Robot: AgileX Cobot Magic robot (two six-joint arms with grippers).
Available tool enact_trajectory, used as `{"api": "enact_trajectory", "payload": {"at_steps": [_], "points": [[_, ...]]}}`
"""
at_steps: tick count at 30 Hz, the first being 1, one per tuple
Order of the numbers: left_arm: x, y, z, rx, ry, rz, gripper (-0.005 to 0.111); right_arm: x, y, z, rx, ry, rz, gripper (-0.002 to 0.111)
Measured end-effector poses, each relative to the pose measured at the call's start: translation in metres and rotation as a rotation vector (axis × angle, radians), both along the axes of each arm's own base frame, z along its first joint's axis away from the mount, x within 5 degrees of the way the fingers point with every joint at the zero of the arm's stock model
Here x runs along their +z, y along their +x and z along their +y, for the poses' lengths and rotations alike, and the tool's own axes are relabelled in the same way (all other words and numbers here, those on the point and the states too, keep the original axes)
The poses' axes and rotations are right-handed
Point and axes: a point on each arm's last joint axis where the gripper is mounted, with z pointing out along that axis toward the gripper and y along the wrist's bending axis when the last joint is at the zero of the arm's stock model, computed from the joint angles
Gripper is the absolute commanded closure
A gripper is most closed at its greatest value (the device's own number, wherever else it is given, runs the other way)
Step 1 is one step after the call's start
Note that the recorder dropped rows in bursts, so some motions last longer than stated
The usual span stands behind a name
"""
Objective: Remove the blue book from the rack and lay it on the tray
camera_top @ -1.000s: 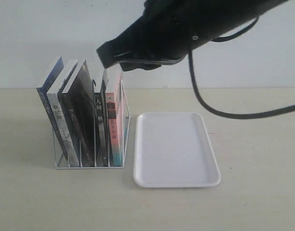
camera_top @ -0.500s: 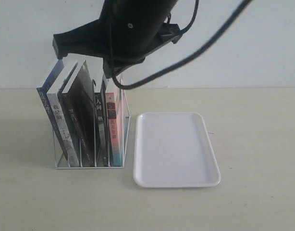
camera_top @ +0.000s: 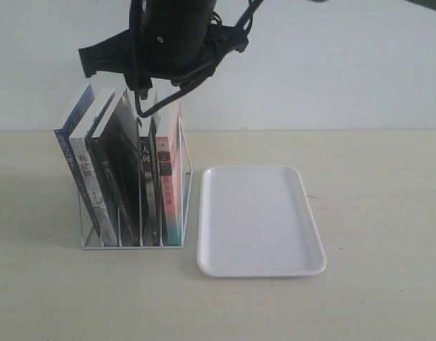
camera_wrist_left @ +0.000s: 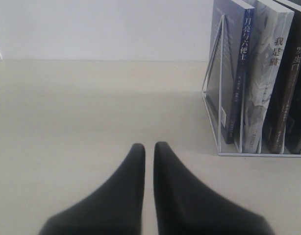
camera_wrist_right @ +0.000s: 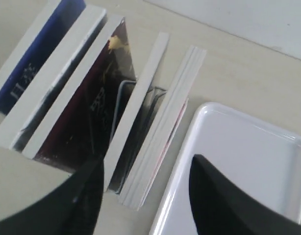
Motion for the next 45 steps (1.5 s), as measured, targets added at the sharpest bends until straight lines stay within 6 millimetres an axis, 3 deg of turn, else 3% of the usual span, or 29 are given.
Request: {"api": "enact_trajectory", "payload": {"at_steps": [6, 10, 20, 27, 31, 36, 45], "points": [[0.0, 0.0, 0.0, 0.0, 0.0, 0.0, 0.101, 0.0, 0.017, -0.017, -0.104, 0.08, 0.054, 0.057], [0.0, 0.0, 0.0, 0.0, 0.0, 0.0, 0.101, -0.001, 0.021, -0.016, -0.101, 0.11, 0.046, 0.057], [0.0, 0.0, 0.0, 0.0, 0.0, 0.0, 0.101, -0.053, 0.037, 0.003, -0.126, 0.063, 0.149, 0.057], [0.0, 0.0, 0.0, 0.0, 0.0, 0.0, 0.101, -0.063, 0.039, 0.006, -0.132, 0.055, 0.169, 0.058], [0.0, 0.0, 0.0, 0.0, 0.0, 0.0, 0.101, -0.066, 0.039, 0.007, -0.148, 0.067, 0.184, 0.075], [0.0, 0.0, 0.0, 0.0, 0.0, 0.0, 0.101, -0.07, 0.038, 0.009, -0.154, 0.084, 0.213, 0.106], [0.0, 0.0, 0.0, 0.0, 0.0, 0.0, 0.101, -0.07, 0.038, 0.009, -0.154, 0.082, 0.215, 0.108]]}}
